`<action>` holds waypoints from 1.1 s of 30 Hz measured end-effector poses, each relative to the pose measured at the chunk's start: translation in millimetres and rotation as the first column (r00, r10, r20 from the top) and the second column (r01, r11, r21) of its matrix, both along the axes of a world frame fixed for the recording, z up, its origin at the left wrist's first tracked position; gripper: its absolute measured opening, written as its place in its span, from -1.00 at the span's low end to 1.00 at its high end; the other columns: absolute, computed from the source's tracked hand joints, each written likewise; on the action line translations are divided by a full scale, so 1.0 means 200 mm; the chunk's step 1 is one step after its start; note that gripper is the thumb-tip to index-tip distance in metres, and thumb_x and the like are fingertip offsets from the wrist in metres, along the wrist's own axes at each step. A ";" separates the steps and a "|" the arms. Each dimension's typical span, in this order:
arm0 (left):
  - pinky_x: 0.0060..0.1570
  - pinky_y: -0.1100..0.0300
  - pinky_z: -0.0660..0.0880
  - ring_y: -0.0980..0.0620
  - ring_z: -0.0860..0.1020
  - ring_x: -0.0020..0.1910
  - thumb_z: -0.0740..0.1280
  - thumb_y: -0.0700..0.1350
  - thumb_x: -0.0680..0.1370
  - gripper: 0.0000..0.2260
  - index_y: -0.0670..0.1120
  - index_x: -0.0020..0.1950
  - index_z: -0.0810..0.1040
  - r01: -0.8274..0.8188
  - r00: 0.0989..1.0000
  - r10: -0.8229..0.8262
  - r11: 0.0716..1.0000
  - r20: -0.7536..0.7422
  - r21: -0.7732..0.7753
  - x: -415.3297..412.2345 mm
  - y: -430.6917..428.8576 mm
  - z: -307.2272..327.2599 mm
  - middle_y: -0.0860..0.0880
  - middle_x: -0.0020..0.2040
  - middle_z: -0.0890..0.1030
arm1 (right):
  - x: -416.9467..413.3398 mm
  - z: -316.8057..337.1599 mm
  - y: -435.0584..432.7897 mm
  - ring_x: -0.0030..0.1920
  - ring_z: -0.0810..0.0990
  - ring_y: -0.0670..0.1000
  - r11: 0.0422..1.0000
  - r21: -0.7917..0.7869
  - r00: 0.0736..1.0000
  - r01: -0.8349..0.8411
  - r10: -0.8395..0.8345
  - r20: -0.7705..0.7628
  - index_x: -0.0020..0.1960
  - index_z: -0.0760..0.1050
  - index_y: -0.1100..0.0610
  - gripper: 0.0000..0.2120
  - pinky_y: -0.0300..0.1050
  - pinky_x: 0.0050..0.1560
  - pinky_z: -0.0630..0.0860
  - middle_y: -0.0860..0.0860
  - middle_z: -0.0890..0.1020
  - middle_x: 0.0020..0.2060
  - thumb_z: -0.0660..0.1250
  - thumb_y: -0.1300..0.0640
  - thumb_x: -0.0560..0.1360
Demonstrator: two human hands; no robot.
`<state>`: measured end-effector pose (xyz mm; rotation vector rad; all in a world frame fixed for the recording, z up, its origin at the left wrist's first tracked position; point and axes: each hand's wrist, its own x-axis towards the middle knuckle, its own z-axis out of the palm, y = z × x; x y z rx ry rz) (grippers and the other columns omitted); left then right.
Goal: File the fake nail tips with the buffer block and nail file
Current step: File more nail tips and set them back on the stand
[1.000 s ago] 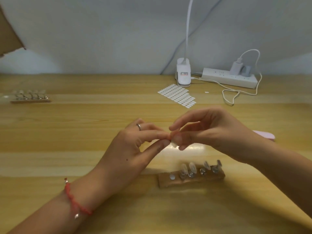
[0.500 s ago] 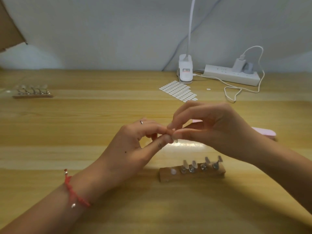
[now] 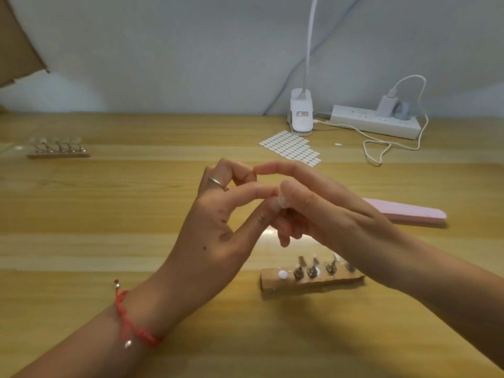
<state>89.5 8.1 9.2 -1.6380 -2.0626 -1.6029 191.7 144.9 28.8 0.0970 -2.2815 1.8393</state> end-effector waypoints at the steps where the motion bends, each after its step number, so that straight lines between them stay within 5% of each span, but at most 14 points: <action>1: 0.12 0.23 0.34 -0.03 0.41 0.07 0.27 0.02 0.55 -0.87 0.18 -0.10 0.61 -0.002 1.000 0.002 1.000 0.000 -0.002 0.00 0.00 0.00 -0.05 -0.09 0.50 | 0.00 0.00 0.00 -0.26 0.44 -0.10 1.000 -0.007 1.000 -0.005 0.005 0.001 0.34 0.39 0.04 -0.65 -0.21 -0.17 0.48 0.17 0.48 -0.27 0.11 0.01 0.60; 4: 0.08 0.27 0.33 -0.02 0.43 0.05 0.31 0.01 0.57 -0.92 0.19 -0.05 0.58 0.000 1.000 0.000 1.000 0.001 -0.011 0.01 0.00 0.01 0.02 -0.09 0.42 | -0.01 0.00 -0.01 -0.24 0.41 -0.08 1.000 -0.015 1.000 -0.010 0.010 -0.003 0.36 0.34 0.00 -0.64 -0.14 -0.16 0.48 0.12 0.41 -0.28 0.11 0.04 0.58; 10: 0.00 -0.05 0.48 -0.09 0.53 -0.02 0.30 -0.07 0.55 -0.87 0.01 -0.01 0.65 0.067 0.998 -0.066 0.997 0.018 -0.029 0.00 0.00 0.00 -0.05 -0.09 0.47 | 0.00 -0.01 0.00 -0.21 0.43 -0.04 0.999 -0.034 0.999 -0.036 0.036 0.016 0.39 0.31 -0.08 -0.65 -0.08 -0.09 0.50 -0.02 0.46 -0.29 0.12 0.04 0.61; 14: 0.02 0.28 0.42 0.04 0.55 -0.03 0.39 -0.10 0.49 -0.90 -0.08 -0.07 0.67 0.097 0.995 -0.096 0.994 0.022 -0.045 -0.02 0.00 0.01 -0.04 -0.11 0.55 | 0.00 -0.01 0.02 -0.24 0.48 -0.05 0.997 -0.064 0.992 -0.041 0.048 0.115 0.49 0.25 0.02 -0.48 -0.17 -0.10 0.54 -0.01 0.48 -0.31 0.15 0.01 0.55; 18: 0.03 0.19 0.47 0.00 0.61 -0.06 0.50 -0.03 0.40 -0.91 0.01 -0.14 0.69 0.122 0.987 -0.116 0.991 0.111 -0.048 -0.03 -0.02 0.02 0.01 -0.14 0.65 | 0.03 0.07 0.10 -0.25 0.54 -0.19 0.972 0.234 0.991 0.006 -0.038 0.132 0.44 0.26 -0.13 -0.46 -0.22 -0.10 0.58 -0.10 0.60 -0.29 0.14 -0.22 0.49; 21: -0.05 0.29 0.44 0.14 0.62 -0.14 0.52 0.11 0.32 -0.88 0.12 -0.21 0.69 0.184 0.958 -0.138 0.967 0.250 -0.174 -0.07 -0.03 0.03 0.12 -0.19 0.69 | 0.08 0.13 0.28 -0.18 0.55 -0.28 0.756 0.609 0.960 0.239 -0.279 -0.030 0.28 0.38 -0.30 -0.61 -0.44 -0.12 0.46 -0.16 0.64 -0.18 0.09 -0.34 0.50; 23: -0.17 0.45 0.41 0.26 0.59 -0.21 0.56 0.14 0.26 -0.84 0.15 -0.26 0.69 0.213 0.947 -0.119 0.929 0.300 -0.303 -0.09 -0.04 0.03 0.16 -0.24 0.69 | 0.14 0.11 0.39 -0.06 0.53 -0.30 0.646 0.723 0.941 0.244 -0.338 -0.016 0.20 0.37 -0.38 -0.68 -0.52 -0.13 0.39 -0.21 0.61 -0.09 0.17 -0.28 0.45; 27: -0.19 0.47 0.46 0.22 0.64 -0.23 0.55 0.00 0.24 -0.87 0.02 -0.28 0.71 0.325 0.892 -0.153 0.871 0.425 -0.368 -0.08 -0.02 -0.01 0.07 -0.24 0.70 | 0.26 -0.03 0.46 0.12 0.44 -0.38 0.599 0.791 0.928 0.124 -0.352 0.121 0.22 0.34 -0.43 -0.56 -0.52 0.03 0.32 -0.27 0.55 0.12 0.33 -0.14 0.39; 33: 0.21 0.30 0.26 0.24 0.54 0.03 0.61 0.09 0.21 -0.82 0.12 -0.32 0.66 0.266 0.957 -0.164 0.828 0.241 -0.494 -0.07 -0.01 -0.05 0.19 -0.06 0.62 | 0.29 -0.11 0.53 0.12 0.42 -0.34 0.591 0.750 0.915 0.296 -0.400 -0.046 0.26 0.38 -0.34 -0.55 -0.38 0.09 0.32 -0.22 0.52 0.15 0.36 0.03 0.45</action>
